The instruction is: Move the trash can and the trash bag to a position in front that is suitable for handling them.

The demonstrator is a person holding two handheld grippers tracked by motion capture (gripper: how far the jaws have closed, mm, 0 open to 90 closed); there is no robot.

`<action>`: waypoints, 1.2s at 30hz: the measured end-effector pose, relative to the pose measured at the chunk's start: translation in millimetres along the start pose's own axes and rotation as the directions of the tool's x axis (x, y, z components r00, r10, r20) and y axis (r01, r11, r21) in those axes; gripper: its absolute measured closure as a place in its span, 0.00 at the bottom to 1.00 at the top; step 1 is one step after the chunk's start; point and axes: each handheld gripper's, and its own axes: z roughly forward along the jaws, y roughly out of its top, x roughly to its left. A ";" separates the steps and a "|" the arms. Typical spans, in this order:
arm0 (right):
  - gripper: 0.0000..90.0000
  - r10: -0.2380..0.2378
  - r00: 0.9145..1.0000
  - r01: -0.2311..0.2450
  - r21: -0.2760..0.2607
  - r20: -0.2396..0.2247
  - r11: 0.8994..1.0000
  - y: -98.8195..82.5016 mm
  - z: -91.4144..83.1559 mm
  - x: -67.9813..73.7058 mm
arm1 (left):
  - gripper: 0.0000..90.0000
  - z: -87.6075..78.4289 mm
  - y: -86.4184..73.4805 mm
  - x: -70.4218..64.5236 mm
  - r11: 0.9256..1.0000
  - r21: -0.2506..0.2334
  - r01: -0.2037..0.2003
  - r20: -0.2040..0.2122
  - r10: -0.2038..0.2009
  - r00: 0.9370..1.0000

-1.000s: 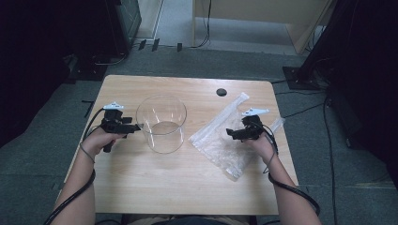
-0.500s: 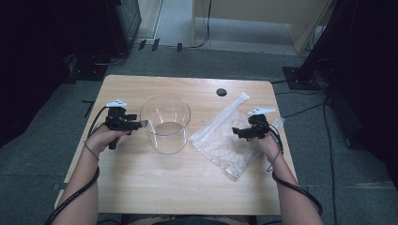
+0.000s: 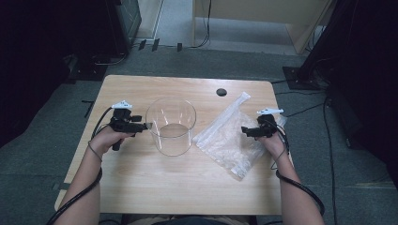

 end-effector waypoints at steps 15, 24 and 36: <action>0.09 -0.094 0.995 0.094 -0.017 -0.012 0.995 -4.6 11.3 14.4 | 0.34 4.9 -0.8 -10.5 1.000 0.004 -0.019 0.035 0.019 0.999; 0.27 -0.094 0.995 0.094 -0.045 -0.014 0.995 -5.6 9.1 17.0 | 0.35 6.8 -0.9 -16.0 1.000 0.003 -0.028 0.037 0.028 0.999; 0.63 -0.133 0.990 0.129 -0.075 -0.055 0.989 -4.7 9.6 30.1 | 0.38 13.5 -5.0 -23.3 0.999 0.004 -0.041 0.067 0.040 0.997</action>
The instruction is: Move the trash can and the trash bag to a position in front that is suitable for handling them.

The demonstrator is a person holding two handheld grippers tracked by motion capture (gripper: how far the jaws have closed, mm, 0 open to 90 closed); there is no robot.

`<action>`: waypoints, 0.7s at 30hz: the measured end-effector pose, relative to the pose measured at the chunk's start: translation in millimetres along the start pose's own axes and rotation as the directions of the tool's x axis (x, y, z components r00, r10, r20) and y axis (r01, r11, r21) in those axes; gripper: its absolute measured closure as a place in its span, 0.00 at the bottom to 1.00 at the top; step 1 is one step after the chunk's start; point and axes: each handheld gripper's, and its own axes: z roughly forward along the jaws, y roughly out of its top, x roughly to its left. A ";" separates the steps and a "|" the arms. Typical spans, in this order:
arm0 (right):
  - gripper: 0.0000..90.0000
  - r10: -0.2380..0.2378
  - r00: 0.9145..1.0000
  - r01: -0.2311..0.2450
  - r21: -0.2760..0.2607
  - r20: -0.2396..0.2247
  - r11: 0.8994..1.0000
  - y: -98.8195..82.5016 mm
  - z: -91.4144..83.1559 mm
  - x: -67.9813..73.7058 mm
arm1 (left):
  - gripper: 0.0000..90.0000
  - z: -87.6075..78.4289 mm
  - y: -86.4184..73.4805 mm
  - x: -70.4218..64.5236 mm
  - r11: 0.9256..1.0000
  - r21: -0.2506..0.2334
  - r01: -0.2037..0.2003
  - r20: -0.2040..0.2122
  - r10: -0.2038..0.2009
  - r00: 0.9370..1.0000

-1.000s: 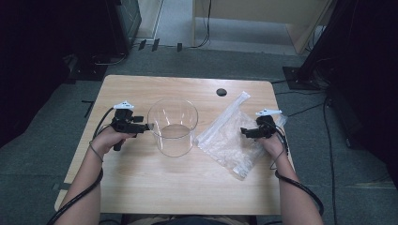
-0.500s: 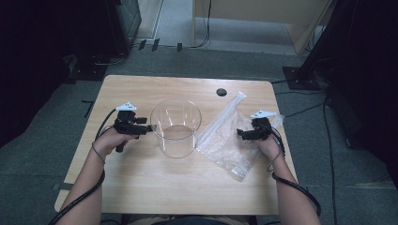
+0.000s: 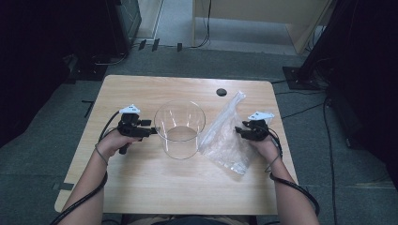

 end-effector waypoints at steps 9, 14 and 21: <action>0.99 -0.021 0.999 0.023 0.085 -0.029 0.996 12.0 -0.3 10.1 | 0.33 4.5 0.7 -3.7 1.000 0.015 0.017 -0.002 -0.017 1.000; 1.00 0.034 0.998 -0.033 0.016 -0.060 0.999 24.5 -10.6 9.1 | 0.31 4.1 0.0 -4.7 0.999 0.030 0.037 -0.006 -0.037 0.999; 1.00 0.084 0.991 -0.088 -0.032 -0.102 0.996 39.1 -26.1 8.2 | 0.32 0.0 3.7 -9.0 1.000 0.031 0.000 -0.016 0.001 1.000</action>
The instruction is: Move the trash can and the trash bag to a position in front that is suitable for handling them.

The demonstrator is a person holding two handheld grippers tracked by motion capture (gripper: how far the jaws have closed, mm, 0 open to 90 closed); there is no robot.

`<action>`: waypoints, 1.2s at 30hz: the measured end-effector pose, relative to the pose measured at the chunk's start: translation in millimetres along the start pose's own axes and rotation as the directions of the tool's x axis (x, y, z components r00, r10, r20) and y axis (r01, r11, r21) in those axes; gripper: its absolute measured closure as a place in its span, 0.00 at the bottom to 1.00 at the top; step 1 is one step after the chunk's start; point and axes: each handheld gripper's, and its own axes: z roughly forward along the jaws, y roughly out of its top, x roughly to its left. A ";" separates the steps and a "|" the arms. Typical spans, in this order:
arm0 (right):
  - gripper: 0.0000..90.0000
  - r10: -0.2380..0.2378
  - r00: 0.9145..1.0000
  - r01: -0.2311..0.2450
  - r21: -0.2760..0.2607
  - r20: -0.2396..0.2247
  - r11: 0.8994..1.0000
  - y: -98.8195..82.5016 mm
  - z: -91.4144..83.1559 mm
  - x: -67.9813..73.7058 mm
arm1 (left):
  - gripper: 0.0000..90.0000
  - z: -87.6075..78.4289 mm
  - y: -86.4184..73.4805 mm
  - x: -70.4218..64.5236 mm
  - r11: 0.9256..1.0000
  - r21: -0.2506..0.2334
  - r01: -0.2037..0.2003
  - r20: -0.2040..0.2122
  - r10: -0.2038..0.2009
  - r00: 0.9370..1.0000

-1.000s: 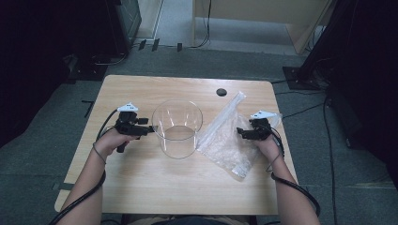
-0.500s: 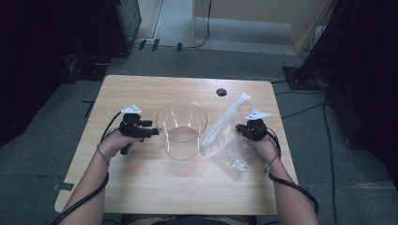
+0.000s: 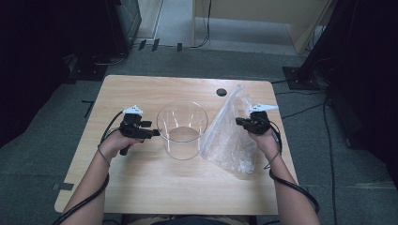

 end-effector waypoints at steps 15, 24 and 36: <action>1.00 -0.027 0.998 0.024 -0.046 -0.059 0.999 17.1 -13.7 13.9 | 0.39 -9.2 5.9 -2.9 0.999 -0.034 -0.007 0.028 0.008 1.000; 1.00 -0.055 0.995 0.048 -0.087 -0.086 0.995 30.5 -25.0 24.2 | 0.38 -8.1 8.4 -8.0 0.999 -0.030 -0.013 0.042 0.014 0.999; 1.00 -0.095 0.989 0.084 -0.099 -0.112 0.992 42.2 -33.9 35.4 | 0.33 -18.1 20.6 -16.3 0.998 -0.046 -0.049 0.048 0.051 0.998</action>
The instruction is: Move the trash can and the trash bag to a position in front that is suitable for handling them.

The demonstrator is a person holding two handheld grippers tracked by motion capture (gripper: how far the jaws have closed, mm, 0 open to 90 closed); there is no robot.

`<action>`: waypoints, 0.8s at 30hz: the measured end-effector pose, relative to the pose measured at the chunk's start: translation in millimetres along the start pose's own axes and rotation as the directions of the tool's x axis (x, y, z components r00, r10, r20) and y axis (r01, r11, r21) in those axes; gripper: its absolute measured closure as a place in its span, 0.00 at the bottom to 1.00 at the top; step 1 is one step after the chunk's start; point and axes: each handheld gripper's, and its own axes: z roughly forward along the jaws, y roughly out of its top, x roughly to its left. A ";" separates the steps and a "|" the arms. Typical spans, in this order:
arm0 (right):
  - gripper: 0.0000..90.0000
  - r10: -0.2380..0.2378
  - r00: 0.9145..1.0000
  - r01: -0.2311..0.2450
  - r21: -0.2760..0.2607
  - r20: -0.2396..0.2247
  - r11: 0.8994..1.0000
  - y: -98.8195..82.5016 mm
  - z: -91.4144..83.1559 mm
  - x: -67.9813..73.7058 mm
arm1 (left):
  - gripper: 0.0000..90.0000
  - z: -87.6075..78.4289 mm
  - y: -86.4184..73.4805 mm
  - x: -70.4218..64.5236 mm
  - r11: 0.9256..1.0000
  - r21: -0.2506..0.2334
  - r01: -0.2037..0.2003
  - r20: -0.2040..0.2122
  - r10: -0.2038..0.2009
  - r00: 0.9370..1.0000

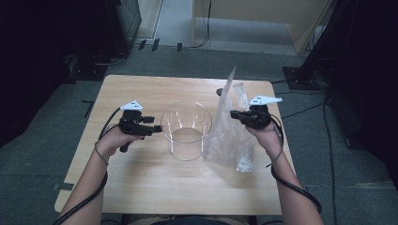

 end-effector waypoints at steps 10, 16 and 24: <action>1.00 -0.004 1.000 0.004 -0.014 -0.027 1.000 12.8 -7.3 8.3 | 0.33 -19.0 13.4 -6.5 0.998 -0.059 -0.024 -0.002 0.024 1.000; 1.00 -0.027 0.999 0.027 -0.001 -0.042 1.000 18.5 -8.7 13.3 | 0.33 -26.8 23.1 -11.7 0.998 -0.064 -0.028 -0.020 0.027 0.999; 1.00 -0.027 0.998 0.028 0.007 -0.061 1.000 27.4 -10.4 17.5 | 0.33 -39.0 36.5 -17.6 0.997 -0.073 -0.016 -0.014 0.015 1.000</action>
